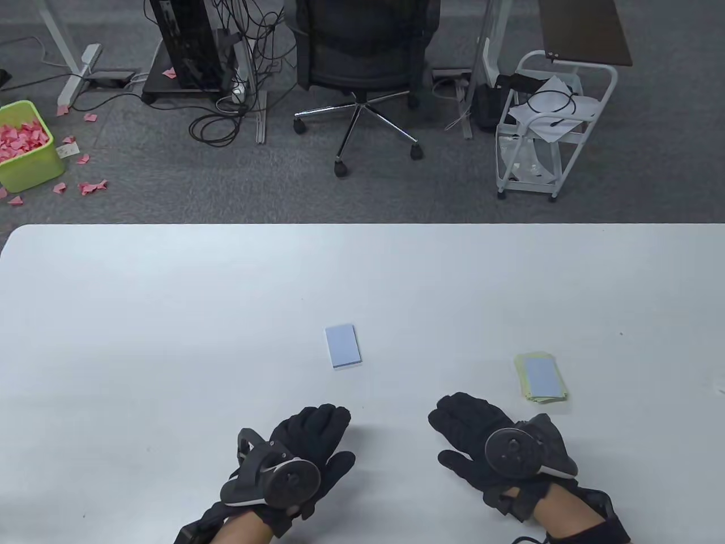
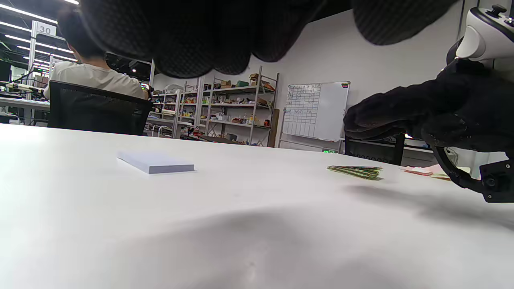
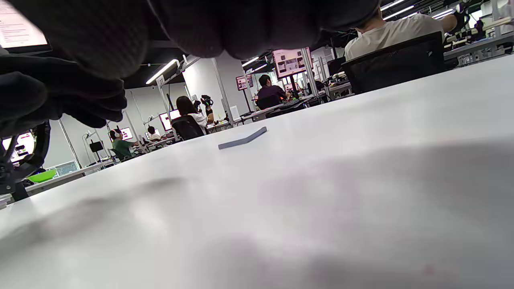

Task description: Tear off the sticky note

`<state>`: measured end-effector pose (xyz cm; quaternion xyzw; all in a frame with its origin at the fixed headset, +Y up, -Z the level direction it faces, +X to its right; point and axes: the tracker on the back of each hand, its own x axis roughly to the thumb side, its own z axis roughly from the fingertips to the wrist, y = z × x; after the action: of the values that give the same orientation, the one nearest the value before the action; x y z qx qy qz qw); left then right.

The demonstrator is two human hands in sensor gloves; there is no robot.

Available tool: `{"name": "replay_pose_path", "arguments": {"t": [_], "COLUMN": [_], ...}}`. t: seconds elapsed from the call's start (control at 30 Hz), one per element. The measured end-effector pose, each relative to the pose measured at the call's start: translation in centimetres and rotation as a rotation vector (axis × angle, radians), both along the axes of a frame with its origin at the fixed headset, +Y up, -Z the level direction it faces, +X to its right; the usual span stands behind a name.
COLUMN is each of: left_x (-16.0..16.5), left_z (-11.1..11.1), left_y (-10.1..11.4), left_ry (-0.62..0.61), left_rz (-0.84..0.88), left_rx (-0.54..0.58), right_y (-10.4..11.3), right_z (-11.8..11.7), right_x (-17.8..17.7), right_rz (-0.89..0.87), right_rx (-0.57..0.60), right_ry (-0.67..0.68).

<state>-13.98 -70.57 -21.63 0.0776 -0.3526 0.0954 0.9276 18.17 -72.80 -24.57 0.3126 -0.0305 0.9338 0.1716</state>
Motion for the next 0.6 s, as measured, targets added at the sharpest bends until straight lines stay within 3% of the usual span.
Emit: {"name": "replay_pose_path", "arguments": {"t": [0.37, 0.6], "left_x": [0.2, 0.6], "left_z": [-0.4, -3.0], "left_y": [-0.3, -0.8], "left_ry": [0.007, 0.117], "left_rz": [-0.009, 0.062], "left_rx": [-0.007, -0.095], "right_y": [0.1, 0.1], "right_z": [0.1, 0.0], "right_x": [0.3, 0.4], "right_rz": [0.006, 0.005], "right_rx": [0.001, -0.011], "right_ry": [-0.018, -0.035]}}
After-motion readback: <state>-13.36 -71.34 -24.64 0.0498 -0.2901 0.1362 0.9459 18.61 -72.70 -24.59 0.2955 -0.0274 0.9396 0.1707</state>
